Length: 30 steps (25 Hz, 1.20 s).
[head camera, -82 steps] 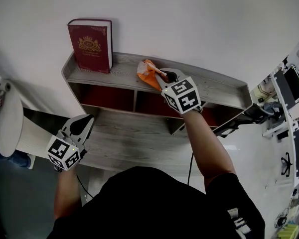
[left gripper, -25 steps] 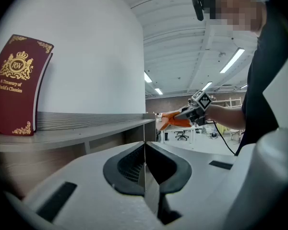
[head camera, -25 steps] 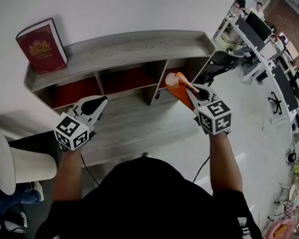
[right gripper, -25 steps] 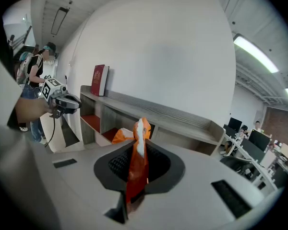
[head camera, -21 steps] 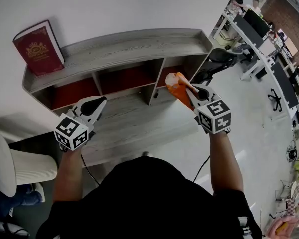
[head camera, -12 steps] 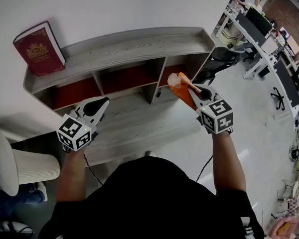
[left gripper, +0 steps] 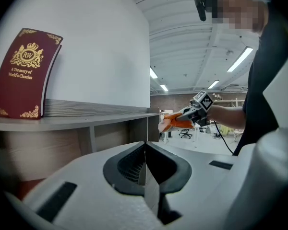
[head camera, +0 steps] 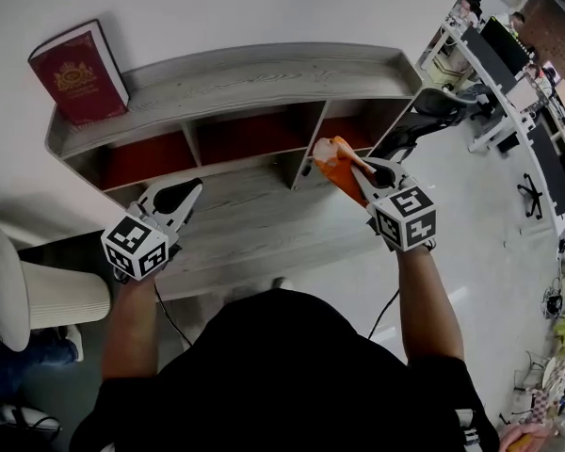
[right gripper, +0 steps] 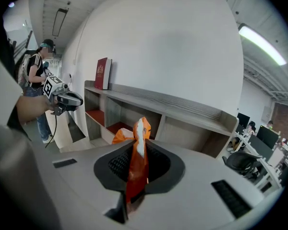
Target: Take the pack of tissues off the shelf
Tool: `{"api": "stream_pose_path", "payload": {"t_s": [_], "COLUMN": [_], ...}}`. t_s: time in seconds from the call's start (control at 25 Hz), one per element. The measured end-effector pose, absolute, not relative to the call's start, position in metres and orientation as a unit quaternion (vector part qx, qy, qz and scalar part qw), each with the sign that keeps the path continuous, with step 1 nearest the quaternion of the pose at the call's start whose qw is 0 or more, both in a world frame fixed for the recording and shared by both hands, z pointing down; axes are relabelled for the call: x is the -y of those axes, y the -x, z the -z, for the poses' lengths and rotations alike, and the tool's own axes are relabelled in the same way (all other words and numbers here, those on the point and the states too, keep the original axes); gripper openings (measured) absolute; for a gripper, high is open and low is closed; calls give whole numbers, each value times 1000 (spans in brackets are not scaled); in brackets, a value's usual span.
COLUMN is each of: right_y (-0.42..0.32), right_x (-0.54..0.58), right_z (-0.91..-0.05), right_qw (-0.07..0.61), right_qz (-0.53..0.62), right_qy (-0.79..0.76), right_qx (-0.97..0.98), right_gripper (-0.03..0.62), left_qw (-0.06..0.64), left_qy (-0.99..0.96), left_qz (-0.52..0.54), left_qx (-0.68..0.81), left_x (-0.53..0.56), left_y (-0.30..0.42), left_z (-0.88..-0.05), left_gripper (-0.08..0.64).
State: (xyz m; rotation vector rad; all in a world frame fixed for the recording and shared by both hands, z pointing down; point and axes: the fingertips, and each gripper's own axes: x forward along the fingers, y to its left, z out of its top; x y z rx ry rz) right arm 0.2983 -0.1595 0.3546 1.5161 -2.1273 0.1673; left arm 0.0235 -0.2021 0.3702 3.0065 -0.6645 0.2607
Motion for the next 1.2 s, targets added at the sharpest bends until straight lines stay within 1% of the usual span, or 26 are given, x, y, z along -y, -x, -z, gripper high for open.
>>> {"api": "stream_pose_path", "payload": {"t_s": [0.6,0.8,1.2], "right_y": [-245,-216,-150], "right_x": [196,207,221], "right_z": [-423,-456,-533], "right_qw": [292,304,315], "right_qz": [-101,-117,-119], "right_qy": [-468,-427,-360], "right_qx": [828,844,870], "right_gripper": [23,23,23], "left_qw": [82,113,151], "left_qy": [-947,-935,-915], "left_qz": [-111,-108,-113], "left_qx": [290,319,357], "left_x": [197,193,177], "left_y": [22,41,70], "left_z": [-421,-440,-475], "left_gripper": [20,20,20]}}
